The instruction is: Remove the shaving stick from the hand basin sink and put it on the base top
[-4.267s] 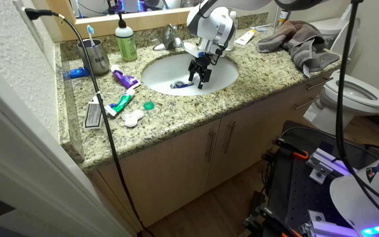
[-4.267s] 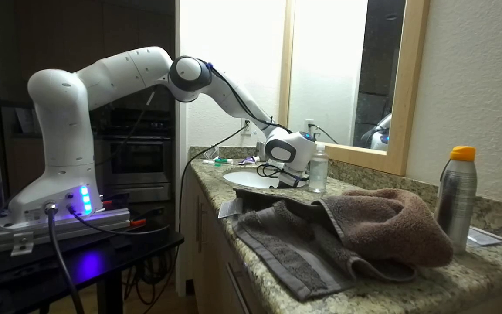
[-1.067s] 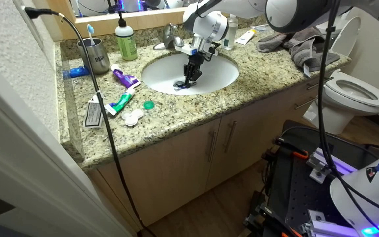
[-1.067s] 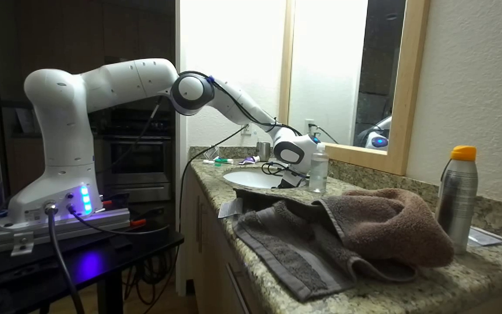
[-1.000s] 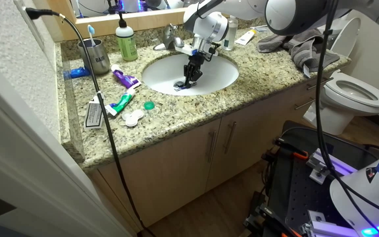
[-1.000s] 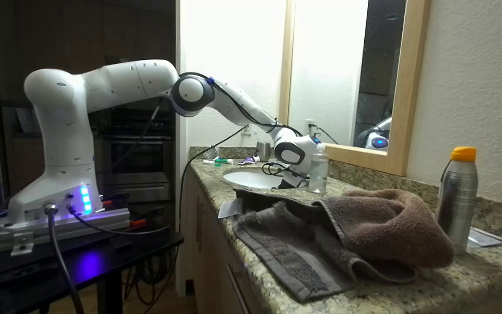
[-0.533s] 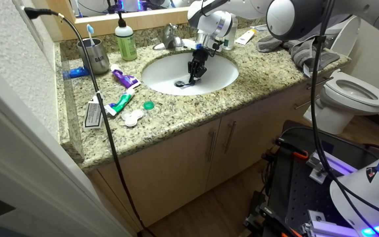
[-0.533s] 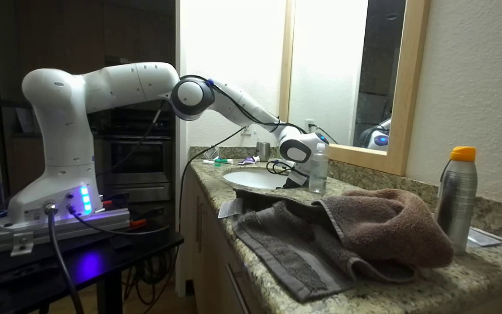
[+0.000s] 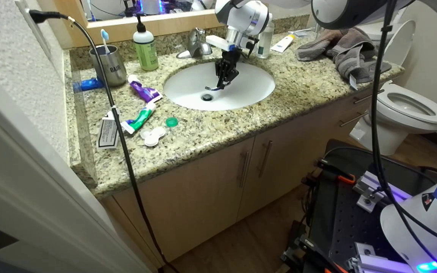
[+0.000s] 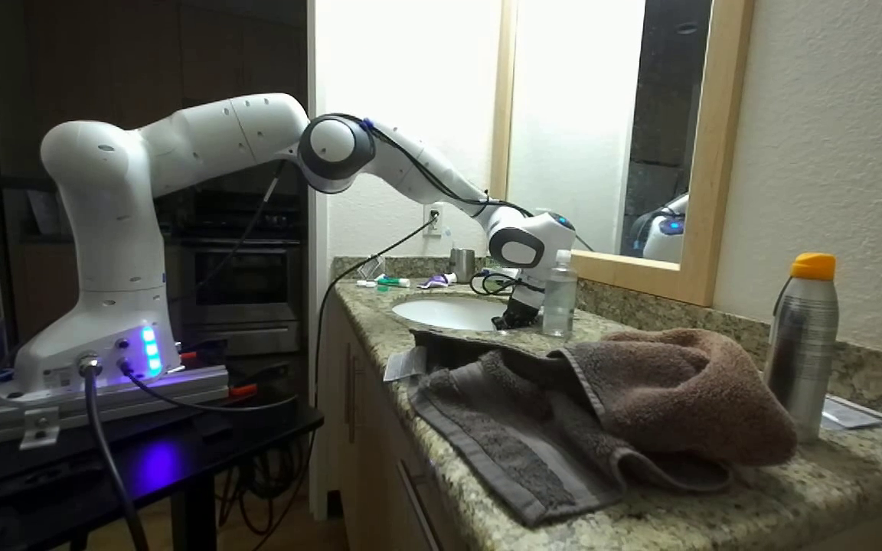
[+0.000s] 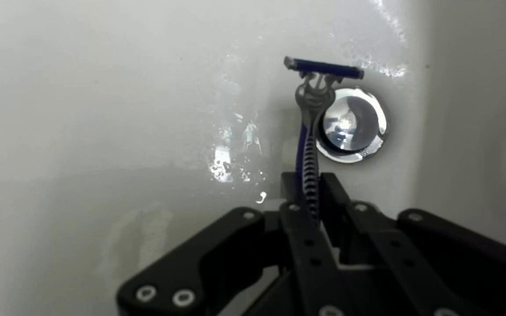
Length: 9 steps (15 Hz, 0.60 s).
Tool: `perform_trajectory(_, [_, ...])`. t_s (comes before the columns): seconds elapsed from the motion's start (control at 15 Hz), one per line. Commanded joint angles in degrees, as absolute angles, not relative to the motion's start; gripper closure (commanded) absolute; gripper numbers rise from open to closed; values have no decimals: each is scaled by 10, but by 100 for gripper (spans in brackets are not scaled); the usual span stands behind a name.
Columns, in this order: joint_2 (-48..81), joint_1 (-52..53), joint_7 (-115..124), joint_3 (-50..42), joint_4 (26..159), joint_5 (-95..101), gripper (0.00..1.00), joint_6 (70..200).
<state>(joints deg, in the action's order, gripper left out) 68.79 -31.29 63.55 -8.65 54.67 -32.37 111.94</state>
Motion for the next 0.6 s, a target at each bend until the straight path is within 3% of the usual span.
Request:
perform_trajectory(0.0, [602, -278, 590, -104, 681, -315, 96, 1223])
perform_trajectory(0.53, [474, -192, 530, -184, 879, -250, 96, 1322])
